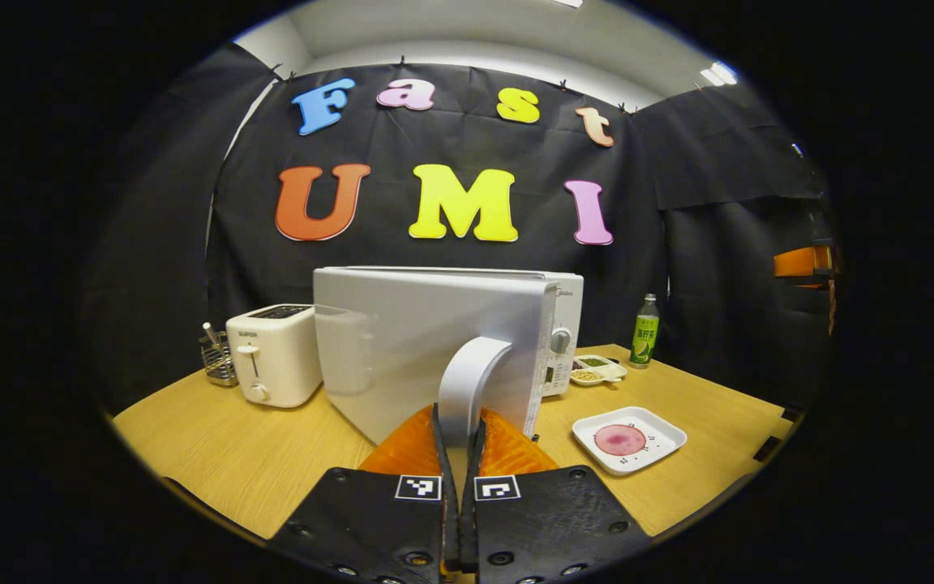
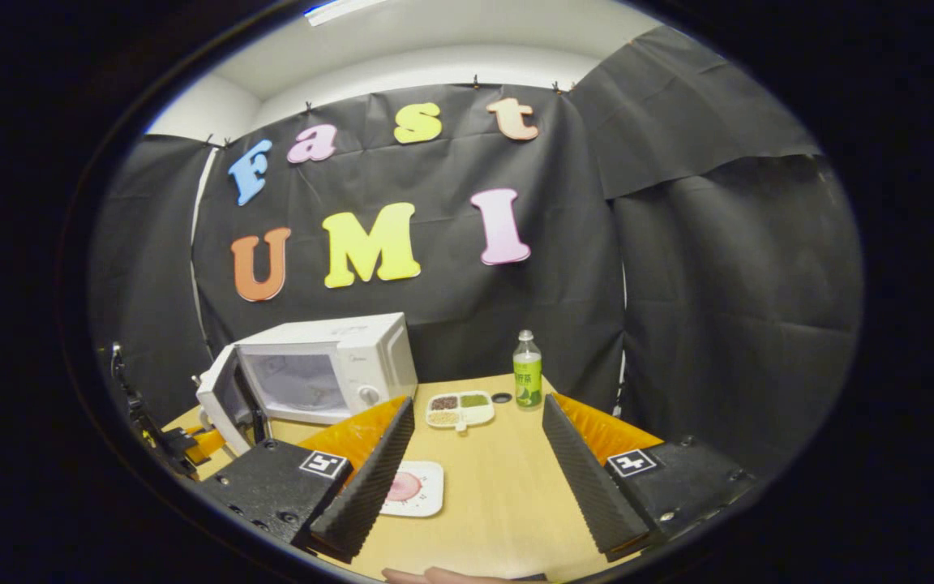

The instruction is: Open the microwave oven with the left hand, put the food in, and close the microwave oven.

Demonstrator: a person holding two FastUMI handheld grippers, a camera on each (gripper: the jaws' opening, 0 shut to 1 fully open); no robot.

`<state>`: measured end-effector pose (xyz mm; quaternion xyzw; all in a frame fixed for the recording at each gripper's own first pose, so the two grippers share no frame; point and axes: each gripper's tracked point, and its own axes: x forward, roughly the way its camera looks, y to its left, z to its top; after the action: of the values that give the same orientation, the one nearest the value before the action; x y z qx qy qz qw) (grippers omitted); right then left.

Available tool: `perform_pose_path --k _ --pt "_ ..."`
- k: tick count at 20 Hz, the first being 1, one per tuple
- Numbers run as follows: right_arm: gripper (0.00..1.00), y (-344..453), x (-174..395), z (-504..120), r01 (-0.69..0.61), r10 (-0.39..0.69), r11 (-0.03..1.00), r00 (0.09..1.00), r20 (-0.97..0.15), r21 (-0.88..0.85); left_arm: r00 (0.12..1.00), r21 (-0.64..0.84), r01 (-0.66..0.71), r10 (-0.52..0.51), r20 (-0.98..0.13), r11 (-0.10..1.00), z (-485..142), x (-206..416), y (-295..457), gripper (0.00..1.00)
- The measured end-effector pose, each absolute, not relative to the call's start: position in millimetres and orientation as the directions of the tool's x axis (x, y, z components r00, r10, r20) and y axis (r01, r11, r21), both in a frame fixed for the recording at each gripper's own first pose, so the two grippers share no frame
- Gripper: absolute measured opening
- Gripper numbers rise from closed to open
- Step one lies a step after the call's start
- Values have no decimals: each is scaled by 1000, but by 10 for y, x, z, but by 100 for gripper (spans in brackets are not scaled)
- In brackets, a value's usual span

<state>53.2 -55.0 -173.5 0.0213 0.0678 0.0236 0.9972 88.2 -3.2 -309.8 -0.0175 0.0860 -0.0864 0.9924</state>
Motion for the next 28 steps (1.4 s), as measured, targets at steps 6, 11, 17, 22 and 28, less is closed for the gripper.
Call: perform_pose_path --k 6,11,17,22,28 --pt "100 -130 422 -1672 -102 103 995 988 -119 12 983 -45 56 -62 -173 997 -3103 631 809 0" --pt "100 146 399 -1650 -132 131 991 984 -123 -5 971 -46 166 -172 -167 985 -3109 600 1047 0" --pt "93 408 372 -1589 -164 159 986 980 -117 -35 917 -73 368 -375 -135 927 -3094 598 1133 0" --pt "100 530 377 -1601 -178 170 983 977 -127 -54 834 -85 535 -541 -103 841 -3082 584 1096 1" --pt "93 586 411 -1638 -184 175 981 974 -144 -52 748 -238 612 -650 -137 754 -3245 709 1105 85"
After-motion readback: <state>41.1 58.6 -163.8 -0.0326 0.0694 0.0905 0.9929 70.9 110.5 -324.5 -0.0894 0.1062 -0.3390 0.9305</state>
